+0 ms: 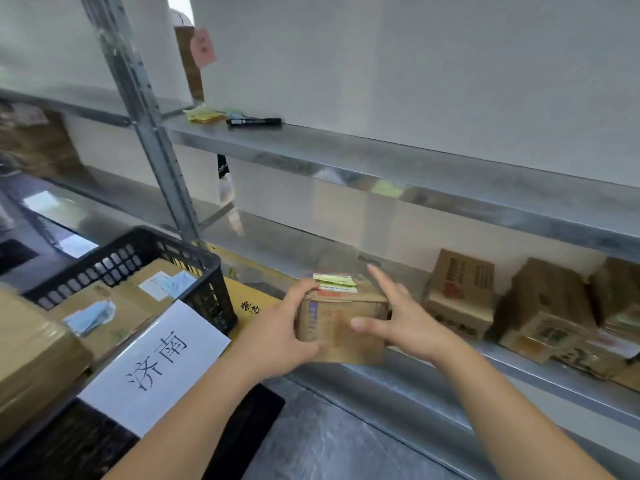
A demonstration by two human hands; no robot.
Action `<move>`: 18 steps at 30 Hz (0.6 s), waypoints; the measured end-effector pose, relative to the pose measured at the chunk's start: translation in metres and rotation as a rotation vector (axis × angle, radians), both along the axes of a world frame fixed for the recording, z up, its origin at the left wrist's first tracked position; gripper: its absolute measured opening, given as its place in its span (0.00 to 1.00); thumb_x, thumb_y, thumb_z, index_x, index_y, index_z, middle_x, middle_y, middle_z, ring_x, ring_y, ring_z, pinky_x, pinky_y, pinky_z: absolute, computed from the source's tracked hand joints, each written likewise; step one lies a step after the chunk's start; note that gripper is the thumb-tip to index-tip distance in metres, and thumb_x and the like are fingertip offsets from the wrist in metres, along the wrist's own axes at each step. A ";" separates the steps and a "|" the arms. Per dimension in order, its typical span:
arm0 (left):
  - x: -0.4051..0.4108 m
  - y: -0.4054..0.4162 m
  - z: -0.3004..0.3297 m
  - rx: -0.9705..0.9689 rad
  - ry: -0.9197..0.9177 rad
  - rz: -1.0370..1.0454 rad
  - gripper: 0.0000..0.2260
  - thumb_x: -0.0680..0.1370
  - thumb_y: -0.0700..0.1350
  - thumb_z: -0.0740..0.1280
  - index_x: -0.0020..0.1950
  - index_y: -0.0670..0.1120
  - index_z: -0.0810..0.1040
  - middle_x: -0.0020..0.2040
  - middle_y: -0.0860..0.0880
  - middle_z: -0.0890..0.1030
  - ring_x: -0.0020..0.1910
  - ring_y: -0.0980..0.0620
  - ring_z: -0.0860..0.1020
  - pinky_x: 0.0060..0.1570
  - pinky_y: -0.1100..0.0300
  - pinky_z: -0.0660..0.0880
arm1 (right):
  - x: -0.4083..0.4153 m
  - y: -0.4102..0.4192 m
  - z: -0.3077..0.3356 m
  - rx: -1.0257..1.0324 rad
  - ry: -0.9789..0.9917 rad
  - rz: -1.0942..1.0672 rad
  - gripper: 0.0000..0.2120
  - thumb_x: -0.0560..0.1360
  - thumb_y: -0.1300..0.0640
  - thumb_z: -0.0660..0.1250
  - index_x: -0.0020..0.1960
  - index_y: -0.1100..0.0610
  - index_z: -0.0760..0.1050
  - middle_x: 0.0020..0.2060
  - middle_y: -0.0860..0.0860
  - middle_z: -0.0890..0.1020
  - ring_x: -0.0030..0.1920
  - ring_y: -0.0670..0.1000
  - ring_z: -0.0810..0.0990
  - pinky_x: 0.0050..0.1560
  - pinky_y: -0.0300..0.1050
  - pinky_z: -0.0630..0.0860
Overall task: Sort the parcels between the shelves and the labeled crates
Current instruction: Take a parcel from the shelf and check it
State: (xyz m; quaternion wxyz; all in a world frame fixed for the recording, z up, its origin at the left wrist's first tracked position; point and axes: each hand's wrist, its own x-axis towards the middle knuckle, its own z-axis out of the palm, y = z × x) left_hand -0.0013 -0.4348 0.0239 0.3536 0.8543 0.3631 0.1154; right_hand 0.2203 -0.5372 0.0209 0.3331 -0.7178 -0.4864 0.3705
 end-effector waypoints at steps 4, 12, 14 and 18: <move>-0.051 0.017 -0.001 0.010 -0.052 0.096 0.15 0.79 0.64 0.64 0.64 0.67 0.65 0.43 0.60 0.82 0.34 0.62 0.80 0.35 0.65 0.73 | -0.051 0.037 -0.008 0.200 -0.033 -0.028 0.09 0.83 0.44 0.62 0.60 0.30 0.72 0.57 0.40 0.73 0.66 0.46 0.70 0.62 0.30 0.68; -0.127 0.046 -0.003 -0.015 -0.129 0.221 0.13 0.79 0.58 0.67 0.58 0.63 0.63 0.50 0.66 0.81 0.45 0.59 0.81 0.45 0.52 0.80 | -0.119 0.076 -0.009 0.212 -0.006 0.094 0.35 0.72 0.53 0.79 0.72 0.34 0.66 0.66 0.29 0.73 0.63 0.35 0.75 0.52 0.27 0.73; -0.142 0.050 0.000 -0.038 -0.151 0.237 0.24 0.77 0.57 0.70 0.65 0.69 0.59 0.49 0.74 0.77 0.48 0.58 0.81 0.48 0.52 0.80 | -0.131 0.086 -0.005 0.223 -0.007 0.160 0.44 0.70 0.51 0.80 0.76 0.31 0.59 0.73 0.32 0.68 0.70 0.35 0.69 0.58 0.29 0.72; -0.165 0.054 0.005 -0.003 -0.133 0.249 0.30 0.79 0.56 0.68 0.73 0.73 0.53 0.52 0.67 0.78 0.49 0.60 0.80 0.49 0.58 0.80 | -0.153 0.105 0.001 0.265 -0.179 0.261 0.48 0.70 0.45 0.77 0.79 0.29 0.51 0.82 0.36 0.45 0.76 0.27 0.43 0.71 0.40 0.61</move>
